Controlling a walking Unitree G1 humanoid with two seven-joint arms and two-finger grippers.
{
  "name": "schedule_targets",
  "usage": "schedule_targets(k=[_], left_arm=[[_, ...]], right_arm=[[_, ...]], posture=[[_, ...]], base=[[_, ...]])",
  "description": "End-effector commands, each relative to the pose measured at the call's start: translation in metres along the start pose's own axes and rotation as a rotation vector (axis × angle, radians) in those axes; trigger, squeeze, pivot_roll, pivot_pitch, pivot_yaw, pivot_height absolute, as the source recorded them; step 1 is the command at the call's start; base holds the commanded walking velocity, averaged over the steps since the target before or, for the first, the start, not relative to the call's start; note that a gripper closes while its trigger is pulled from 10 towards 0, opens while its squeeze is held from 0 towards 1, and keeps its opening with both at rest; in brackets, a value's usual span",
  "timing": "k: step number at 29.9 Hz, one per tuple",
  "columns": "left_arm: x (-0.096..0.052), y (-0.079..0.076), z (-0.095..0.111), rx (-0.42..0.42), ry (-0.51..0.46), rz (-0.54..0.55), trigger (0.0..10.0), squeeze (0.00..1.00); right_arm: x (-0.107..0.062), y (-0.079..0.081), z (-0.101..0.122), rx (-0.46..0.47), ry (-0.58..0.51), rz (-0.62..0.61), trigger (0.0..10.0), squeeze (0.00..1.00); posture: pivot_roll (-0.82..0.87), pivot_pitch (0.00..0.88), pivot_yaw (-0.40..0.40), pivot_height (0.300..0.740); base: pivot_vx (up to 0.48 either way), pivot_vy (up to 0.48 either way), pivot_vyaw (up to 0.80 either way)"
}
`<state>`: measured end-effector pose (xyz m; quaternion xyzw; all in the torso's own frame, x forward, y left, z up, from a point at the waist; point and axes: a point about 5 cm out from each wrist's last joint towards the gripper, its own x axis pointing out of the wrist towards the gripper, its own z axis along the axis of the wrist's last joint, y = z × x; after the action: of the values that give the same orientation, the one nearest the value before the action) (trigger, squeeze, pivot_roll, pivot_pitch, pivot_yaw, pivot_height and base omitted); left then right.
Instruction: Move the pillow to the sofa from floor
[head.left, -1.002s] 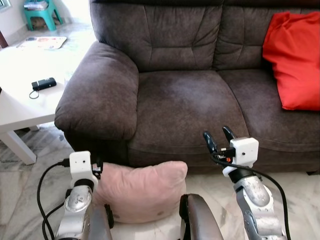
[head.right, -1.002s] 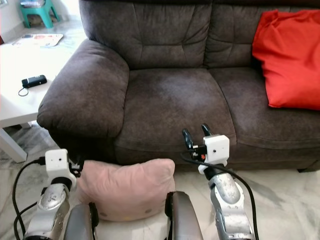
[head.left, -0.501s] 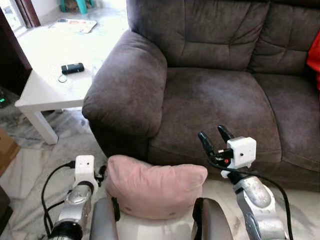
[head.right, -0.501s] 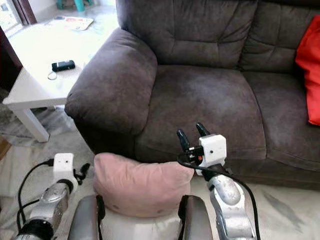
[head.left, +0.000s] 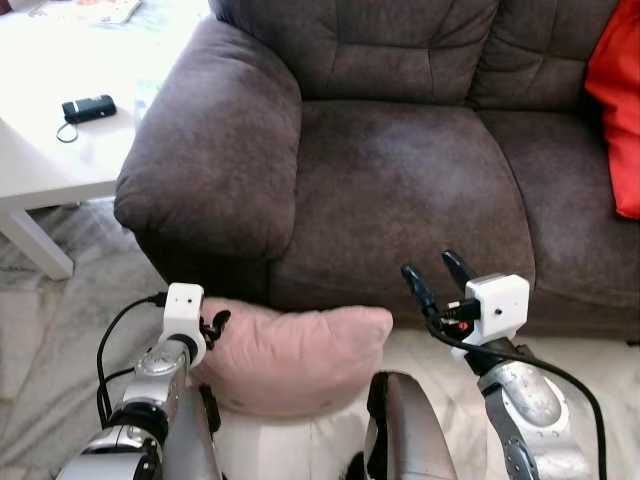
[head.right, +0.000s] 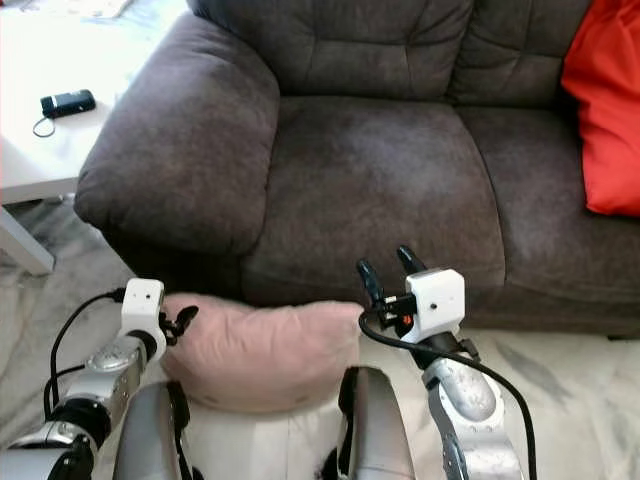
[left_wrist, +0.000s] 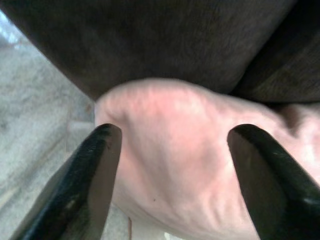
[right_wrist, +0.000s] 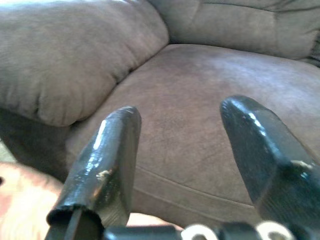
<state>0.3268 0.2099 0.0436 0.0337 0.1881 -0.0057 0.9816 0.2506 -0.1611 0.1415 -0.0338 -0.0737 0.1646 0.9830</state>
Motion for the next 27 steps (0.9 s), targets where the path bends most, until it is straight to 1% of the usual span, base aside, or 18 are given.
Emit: schedule_targets(k=[1, 2, 3, 4, 5, 7, 11, 12, 18, 23, 25, 26, 27], left_arm=[[-0.001, -0.001, -0.005, -0.029, 0.014, 0.013, 10.0, 1.0], [0.001, -0.002, -0.002, -0.048, -0.006, 0.022, 10.0, 1.0], [0.001, -0.002, -0.002, -0.048, -0.006, 0.022, 10.0, 1.0], [0.002, -0.002, 0.005, -0.059, -0.035, 0.041, 10.0, 1.0], [0.003, -0.001, 0.009, -0.049, -0.058, 0.049, 10.0, 1.0], [0.003, -0.001, 0.013, -0.044, -0.074, 0.055, 10.0, 1.0], [0.004, 0.001, 0.02, -0.065, -0.092, 0.055, 10.0, 1.0], [0.006, 0.001, 0.024, -0.076, -0.102, 0.044, 10.0, 1.0], [0.008, 0.002, 0.033, -0.053, -0.114, 0.063, 10.0, 1.0], [0.009, 0.002, 0.036, -0.06, -0.116, 0.073, 10.0, 1.0], [0.01, 0.004, 0.035, -0.053, -0.1, 0.096, 10.0, 1.0], [0.009, 0.008, 0.033, -0.044, -0.08, 0.142, 10.0, 1.0], [0.009, 0.009, 0.033, -0.041, -0.076, 0.153, 10.0, 1.0]], right_arm=[[-0.004, 0.0, 0.006, 0.002, 0.0, 0.002, 10.0, 0.0], [-0.007, 0.001, 0.011, 0.003, -0.002, 0.003, 10.0, 0.0], [-0.007, 0.001, 0.011, 0.003, -0.002, 0.003, 10.0, 0.0], [-0.006, 0.005, 0.02, 0.01, -0.01, 0.011, 10.0, 0.0], [-0.007, 0.008, 0.026, 0.014, -0.023, 0.019, 10.0, 0.0], [-0.008, 0.009, 0.031, 0.016, -0.031, 0.023, 10.0, 0.0], [-0.01, 0.014, 0.037, 0.022, -0.04, 0.035, 10.0, 0.0], [-0.011, 0.015, 0.04, 0.025, -0.041, 0.04, 10.0, 0.0], [-0.014, 0.014, 0.046, 0.028, -0.027, 0.033, 10.0, 0.0], [-0.017, 0.013, 0.049, 0.024, -0.016, 0.031, 10.0, 0.0], [-0.018, 0.013, 0.05, 0.024, -0.013, 0.031, 10.0, 0.0], [-0.018, 0.013, 0.05, 0.023, -0.01, 0.032, 10.0, 0.0], [-0.019, 0.013, 0.05, 0.023, -0.009, 0.032, 10.0, 0.0]], posture=[[-0.14, 0.296, -0.122, 0.5], [-0.15, 0.321, -0.127, 0.5], [-0.15, 0.321, -0.127, 0.5], [-0.15, 0.335, -0.131, 0.5], [-0.16, 0.357, -0.135, 0.5], [-0.16, 0.362, -0.136, 0.5], [-0.16, 0.38, -0.138, 0.5], [-0.16, 0.388, -0.136, 0.5], [-0.17, 0.399, -0.136, 0.5], [-0.18, 0.41, -0.144, 0.5], [-0.18, 0.417, -0.147, 0.5], [-0.18, 0.419, -0.149, 0.5], [-0.18, 0.419, -0.149, 0.5]], base=[[0.0, 0.0, 0.0], [0.0, 0.0, 0.0], [0.0, 0.0, 0.0], [0.0, 0.0, 0.0], [0.0, 0.0, 0.0], [0.0, 0.0, 0.0], [0.0, 0.0, 0.0], [0.0, 0.0, 0.0], [0.0, 0.0, 0.0], [0.0, 0.0, 0.0], [0.0, 0.0, 0.0], [0.0, 0.0, 0.0], [0.0, 0.0, 0.0]])
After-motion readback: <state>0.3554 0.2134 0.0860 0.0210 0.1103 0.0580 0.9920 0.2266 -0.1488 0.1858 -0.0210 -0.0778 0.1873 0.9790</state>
